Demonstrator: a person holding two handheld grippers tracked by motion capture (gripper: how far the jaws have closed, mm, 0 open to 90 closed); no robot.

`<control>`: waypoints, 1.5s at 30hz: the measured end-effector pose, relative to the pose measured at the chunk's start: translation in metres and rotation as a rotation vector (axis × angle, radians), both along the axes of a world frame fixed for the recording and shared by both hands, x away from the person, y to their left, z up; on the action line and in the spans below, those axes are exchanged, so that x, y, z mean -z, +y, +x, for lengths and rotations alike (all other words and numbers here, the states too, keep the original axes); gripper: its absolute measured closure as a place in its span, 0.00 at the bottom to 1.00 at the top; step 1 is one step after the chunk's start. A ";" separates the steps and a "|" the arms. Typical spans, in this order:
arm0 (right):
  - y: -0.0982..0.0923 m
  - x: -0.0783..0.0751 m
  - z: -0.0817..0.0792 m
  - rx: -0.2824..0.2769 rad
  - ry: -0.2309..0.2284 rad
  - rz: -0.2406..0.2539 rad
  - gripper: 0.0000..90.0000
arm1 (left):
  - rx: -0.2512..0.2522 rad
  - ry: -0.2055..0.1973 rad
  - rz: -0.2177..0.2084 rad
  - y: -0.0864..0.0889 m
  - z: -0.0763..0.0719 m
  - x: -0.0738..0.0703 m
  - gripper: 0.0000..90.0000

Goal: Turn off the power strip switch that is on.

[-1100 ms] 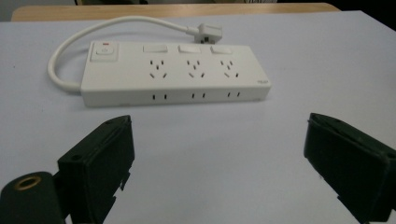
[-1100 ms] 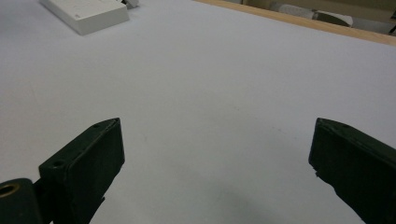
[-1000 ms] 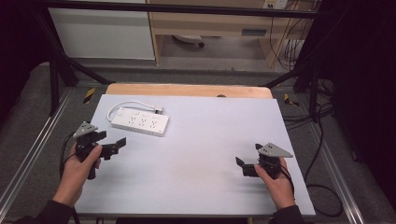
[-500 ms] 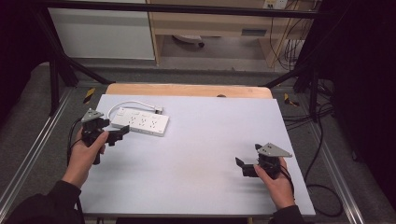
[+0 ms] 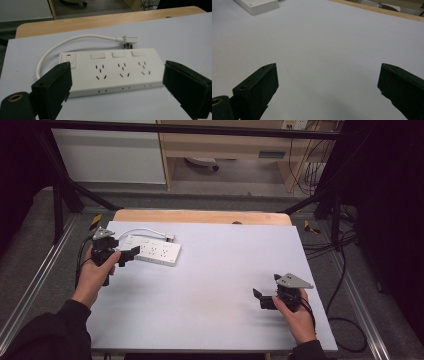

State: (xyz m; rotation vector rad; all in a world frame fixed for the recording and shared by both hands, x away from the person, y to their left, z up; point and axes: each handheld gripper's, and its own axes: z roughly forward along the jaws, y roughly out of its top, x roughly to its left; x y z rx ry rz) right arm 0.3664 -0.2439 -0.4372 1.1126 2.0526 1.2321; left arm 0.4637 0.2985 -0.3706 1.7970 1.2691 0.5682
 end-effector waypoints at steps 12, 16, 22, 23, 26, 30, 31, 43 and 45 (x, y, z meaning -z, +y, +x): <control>0.000 0.000 0.000 -0.002 0.000 0.002 0.04 | -0.015 0.017 0.003 0.001 0.021 0.007 0.10; 0.000 0.000 0.000 -0.004 0.001 0.002 0.04 | -0.024 0.016 0.004 -0.001 0.026 0.011 0.11; 0.000 0.000 0.000 -0.006 0.003 0.004 0.04 | -0.034 0.022 0.024 -0.004 0.033 0.014 0.12; 0.000 0.000 0.000 -0.006 0.003 0.004 0.04 | -0.038 0.016 0.038 -0.006 0.036 0.015 0.12; -0.001 0.000 0.000 -0.008 0.000 0.000 0.04 | -0.040 0.008 0.038 -0.007 0.039 0.014 0.12; -0.001 0.000 0.000 -0.008 0.001 0.002 0.04 | -0.053 -0.007 0.027 -0.008 0.045 0.013 0.13; -0.001 0.000 0.000 -0.008 0.001 0.002 0.04 | -0.057 -0.011 0.026 -0.007 0.046 0.014 0.13; -0.001 0.000 -0.001 -0.009 0.002 0.007 0.04 | -0.081 0.001 0.036 -0.006 0.054 0.023 0.18; -0.001 0.000 0.000 -0.011 0.002 0.002 0.04 | -0.077 0.015 0.042 -0.007 0.055 0.024 0.24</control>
